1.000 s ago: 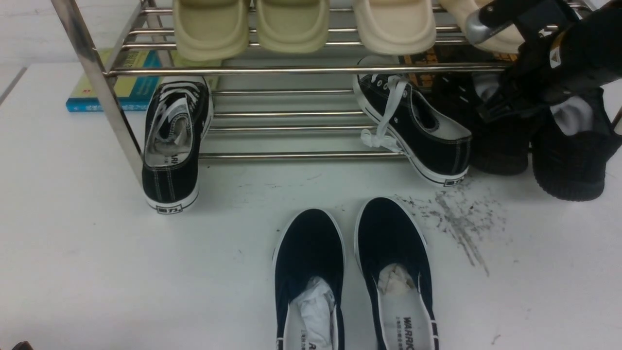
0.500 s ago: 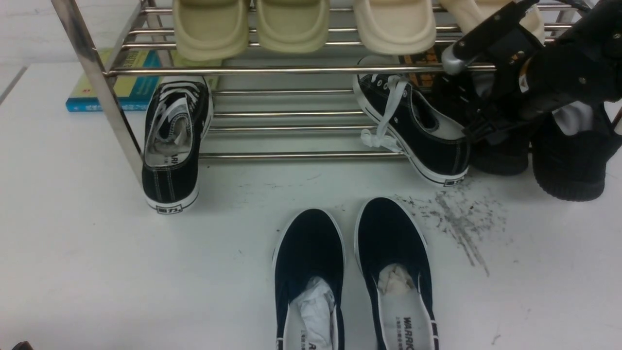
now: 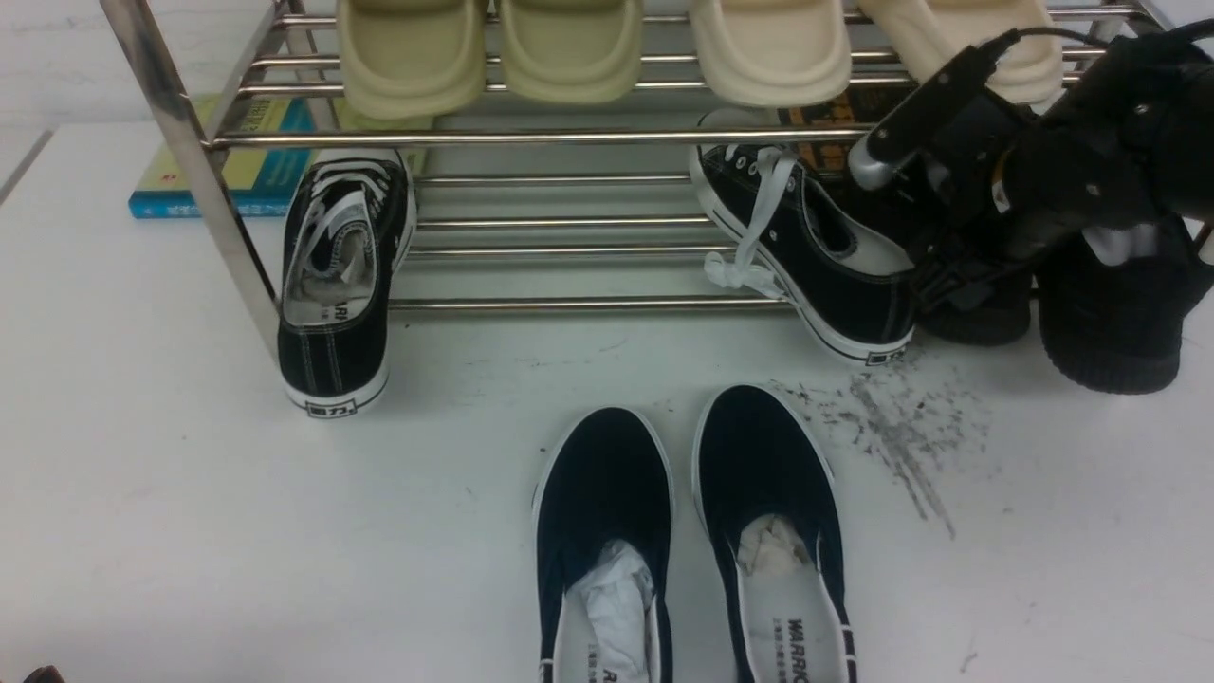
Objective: Take the shoes off the shelf with your hand on the white table.
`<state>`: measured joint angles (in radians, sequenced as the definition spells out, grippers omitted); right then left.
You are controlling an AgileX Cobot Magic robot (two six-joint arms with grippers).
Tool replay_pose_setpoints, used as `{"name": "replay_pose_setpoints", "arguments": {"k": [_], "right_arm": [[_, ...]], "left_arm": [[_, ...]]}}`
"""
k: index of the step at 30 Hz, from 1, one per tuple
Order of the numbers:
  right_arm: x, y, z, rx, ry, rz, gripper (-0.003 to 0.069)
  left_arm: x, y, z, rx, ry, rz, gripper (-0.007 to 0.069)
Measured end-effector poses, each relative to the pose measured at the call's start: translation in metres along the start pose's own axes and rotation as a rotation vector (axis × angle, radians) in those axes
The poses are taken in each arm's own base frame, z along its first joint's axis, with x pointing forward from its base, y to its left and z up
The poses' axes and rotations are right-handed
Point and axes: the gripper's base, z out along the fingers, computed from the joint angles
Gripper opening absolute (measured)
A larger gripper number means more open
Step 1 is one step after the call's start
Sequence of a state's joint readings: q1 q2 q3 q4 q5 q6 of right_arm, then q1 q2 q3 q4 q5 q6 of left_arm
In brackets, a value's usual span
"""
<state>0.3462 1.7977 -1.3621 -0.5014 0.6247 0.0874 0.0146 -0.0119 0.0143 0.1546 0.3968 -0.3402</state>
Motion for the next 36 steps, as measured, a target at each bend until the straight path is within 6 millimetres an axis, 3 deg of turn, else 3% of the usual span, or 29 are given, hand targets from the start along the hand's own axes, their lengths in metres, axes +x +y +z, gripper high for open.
{"name": "replay_pose_setpoints", "arguments": {"k": [1, 4, 7, 8, 9, 10, 14, 19, 25, 36], "right_arm": [[0.0, 0.0, 0.0, -0.001, -0.001, 0.0, 0.0524], [-0.001, 0.001, 0.0, -0.008, -0.001, 0.008, 0.0391], [-0.001, 0.002, 0.0, -0.011, 0.001, 0.01, 0.0176], [-0.001, 0.002, 0.0, -0.011, 0.001, 0.01, 0.0142], [0.0, 0.003, -0.001, -0.016, 0.006, 0.017, 0.0052], [0.0, 0.003, -0.002, -0.016, 0.01, 0.019, 0.0023], [0.002, 0.0, -0.009, -0.009, 0.035, 0.025, 0.0015], [0.004, -0.009, -0.034, 0.006, 0.045, 0.047, 0.0015], [0.006, -0.023, -0.084, 0.006, 0.002, 0.08, 0.0015], [0.022, -0.022, -0.129, -0.105, 0.064, 0.129, 0.0015]], "left_arm": [[0.0, 0.0, 0.0, 0.0, 0.0, 0.0, 0.0242], [0.0, 0.0, 0.0, 0.0, 0.0, 0.0, 0.0242], [0.0, 0.0, 0.0, 0.0, 0.0, 0.0, 0.0242], [0.0, 0.0, 0.0, 0.0, 0.0, 0.0, 0.0242], [0.0, 0.0, 0.0, 0.0, 0.0, 0.0, 0.0242], [0.0, 0.0, 0.0, 0.0, 0.0, 0.0, 0.0242], [0.0, 0.0, 0.0, 0.0, 0.0, 0.0, 0.0242], [0.0, 0.0, 0.0, 0.0, 0.0, 0.0, 0.0242], [0.0, 0.0, 0.0, 0.0, 0.0, 0.0, 0.0242], [0.0, 0.0, 0.0, 0.0, 0.0, 0.0, 0.0242]]}}
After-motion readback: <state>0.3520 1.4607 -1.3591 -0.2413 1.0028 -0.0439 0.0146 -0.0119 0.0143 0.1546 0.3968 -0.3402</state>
